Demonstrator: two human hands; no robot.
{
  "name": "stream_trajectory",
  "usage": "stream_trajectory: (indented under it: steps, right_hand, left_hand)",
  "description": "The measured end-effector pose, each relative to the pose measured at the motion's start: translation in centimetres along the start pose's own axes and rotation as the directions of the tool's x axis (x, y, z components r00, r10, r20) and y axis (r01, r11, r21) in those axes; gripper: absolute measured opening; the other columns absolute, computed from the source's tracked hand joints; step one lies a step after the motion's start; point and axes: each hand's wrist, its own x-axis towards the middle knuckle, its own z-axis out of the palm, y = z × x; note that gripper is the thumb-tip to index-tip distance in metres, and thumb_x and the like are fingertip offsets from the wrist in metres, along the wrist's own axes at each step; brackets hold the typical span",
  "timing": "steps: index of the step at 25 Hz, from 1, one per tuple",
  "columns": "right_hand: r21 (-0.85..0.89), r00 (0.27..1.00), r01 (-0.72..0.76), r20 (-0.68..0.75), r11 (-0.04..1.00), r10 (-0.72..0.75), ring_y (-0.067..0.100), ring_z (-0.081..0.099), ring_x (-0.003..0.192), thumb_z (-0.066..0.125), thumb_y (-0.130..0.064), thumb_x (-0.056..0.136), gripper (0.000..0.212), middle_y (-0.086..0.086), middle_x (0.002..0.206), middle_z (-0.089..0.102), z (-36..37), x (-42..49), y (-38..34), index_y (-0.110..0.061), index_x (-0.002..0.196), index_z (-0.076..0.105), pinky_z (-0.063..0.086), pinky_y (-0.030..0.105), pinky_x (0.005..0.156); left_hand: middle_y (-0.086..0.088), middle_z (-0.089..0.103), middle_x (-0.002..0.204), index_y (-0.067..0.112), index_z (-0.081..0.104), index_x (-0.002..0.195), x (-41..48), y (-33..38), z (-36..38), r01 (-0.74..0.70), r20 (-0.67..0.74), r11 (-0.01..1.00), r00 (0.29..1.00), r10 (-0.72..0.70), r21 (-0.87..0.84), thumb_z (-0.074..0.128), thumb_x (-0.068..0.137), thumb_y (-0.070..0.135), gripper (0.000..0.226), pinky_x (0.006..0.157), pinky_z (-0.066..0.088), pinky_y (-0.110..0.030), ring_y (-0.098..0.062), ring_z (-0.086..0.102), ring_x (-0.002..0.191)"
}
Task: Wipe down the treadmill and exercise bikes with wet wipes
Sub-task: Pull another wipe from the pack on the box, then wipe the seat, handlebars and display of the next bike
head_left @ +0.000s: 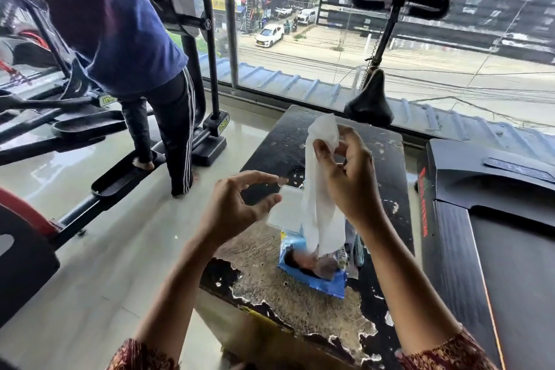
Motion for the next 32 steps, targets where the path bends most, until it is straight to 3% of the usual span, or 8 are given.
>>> stream_trajectory:
  steps: [6,10,13,18,21,25,29,32]
  right_hand:
    - [0.058,0.995,-0.036,0.100,0.998,0.030,-0.008,0.060,0.071,0.060,-0.023,0.093,0.016,-0.017,0.084,0.062,9.1,-0.6,-3.6,-0.021,0.108,0.054,0.045,0.008,0.061]
    - [0.048,0.993,-0.084,0.085,0.995,0.080,0.008,0.065,0.069,0.061,-0.022,0.093,0.017,0.002,0.088,0.068,18.2,-1.0,-6.8,-0.018,0.109,0.058,0.054,0.024,0.062]
    - [0.046,0.994,-0.102,0.053,0.994,0.100,0.021,0.067,0.080,0.060,-0.033,0.088,0.026,0.008,0.090,0.069,25.2,-0.6,-8.4,-0.016,0.108,0.061,0.056,0.042,0.069]
    - [0.033,0.981,-0.192,0.047,0.981,0.190,0.023,0.066,0.085,0.055,-0.041,0.079,0.044,0.008,0.090,0.070,33.6,1.2,-9.5,-0.012,0.111,0.062,0.054,0.045,0.077]
    - [0.031,0.978,-0.205,0.043,0.978,0.204,0.024,0.065,0.085,0.058,-0.038,0.081,0.041,0.010,0.090,0.070,36.8,3.8,-8.5,-0.008,0.109,0.062,0.054,0.044,0.077]
    - [0.036,0.966,-0.256,-0.003,0.966,0.257,0.028,0.065,0.085,0.066,-0.028,0.086,0.031,0.015,0.090,0.069,39.6,9.3,-5.3,-0.006,0.107,0.063,0.053,0.040,0.078]
    - [0.090,0.948,-0.298,-0.088,0.950,0.306,0.024,0.062,0.083,0.067,-0.019,0.087,0.020,0.009,0.087,0.065,40.8,16.6,-0.1,-0.007,0.103,0.064,0.049,0.034,0.076]
    - [0.078,0.941,-0.312,-0.110,0.947,0.320,0.023,0.063,0.084,0.068,-0.019,0.087,0.024,0.005,0.091,0.065,40.1,22.6,3.6,-0.004,0.106,0.064,0.051,0.037,0.077]
  left_hand:
    - [0.025,0.061,0.098,0.032,0.069,0.099,-0.9,-5.0,-7.4,0.087,-0.047,0.996,0.995,-0.088,-0.013,0.081,0.074,0.030,0.027,0.085,0.039,-0.002,0.024,0.052,0.093]
    - [0.023,0.066,0.097,0.039,0.069,0.096,-1.5,-10.3,-15.5,0.096,-0.039,0.995,0.995,-0.095,0.012,0.073,0.069,0.048,0.029,0.086,0.041,-0.003,0.013,0.058,0.097]
    - [0.016,0.068,0.099,0.026,0.074,0.101,-1.5,-14.3,-21.6,0.099,-0.042,0.993,0.994,-0.097,0.060,0.077,0.074,0.036,0.030,0.086,0.041,-0.002,0.007,0.059,0.098]
    - [0.013,0.066,0.103,0.021,0.074,0.102,-0.6,-18.9,-27.9,0.117,-0.029,0.992,0.993,-0.115,0.046,0.080,0.077,0.021,0.026,0.087,0.044,-0.008,0.008,0.057,0.096]
    - [0.010,0.068,0.102,0.021,0.074,0.102,1.7,-21.7,-29.0,0.109,-0.019,0.993,0.994,-0.108,0.054,0.080,0.076,0.022,0.026,0.089,0.047,-0.018,0.005,0.058,0.099]
    - [0.009,0.071,0.099,0.022,0.075,0.100,6.2,-25.2,-28.6,0.096,0.016,0.993,0.995,-0.097,0.072,0.081,0.075,0.026,0.026,0.082,0.047,-0.014,0.010,0.059,0.094]
    - [0.008,0.073,0.097,0.026,0.074,0.101,14.1,-29.1,-27.2,0.068,0.090,0.988,0.993,-0.081,0.138,0.077,0.071,0.045,0.035,0.080,0.046,-0.014,-0.004,0.063,0.087]
    - [0.005,0.073,0.095,0.029,0.073,0.099,21.9,-30.6,-24.9,0.061,0.115,0.996,0.991,-0.069,0.072,0.075,0.070,0.048,0.036,0.078,0.048,-0.016,-0.007,0.065,0.084]
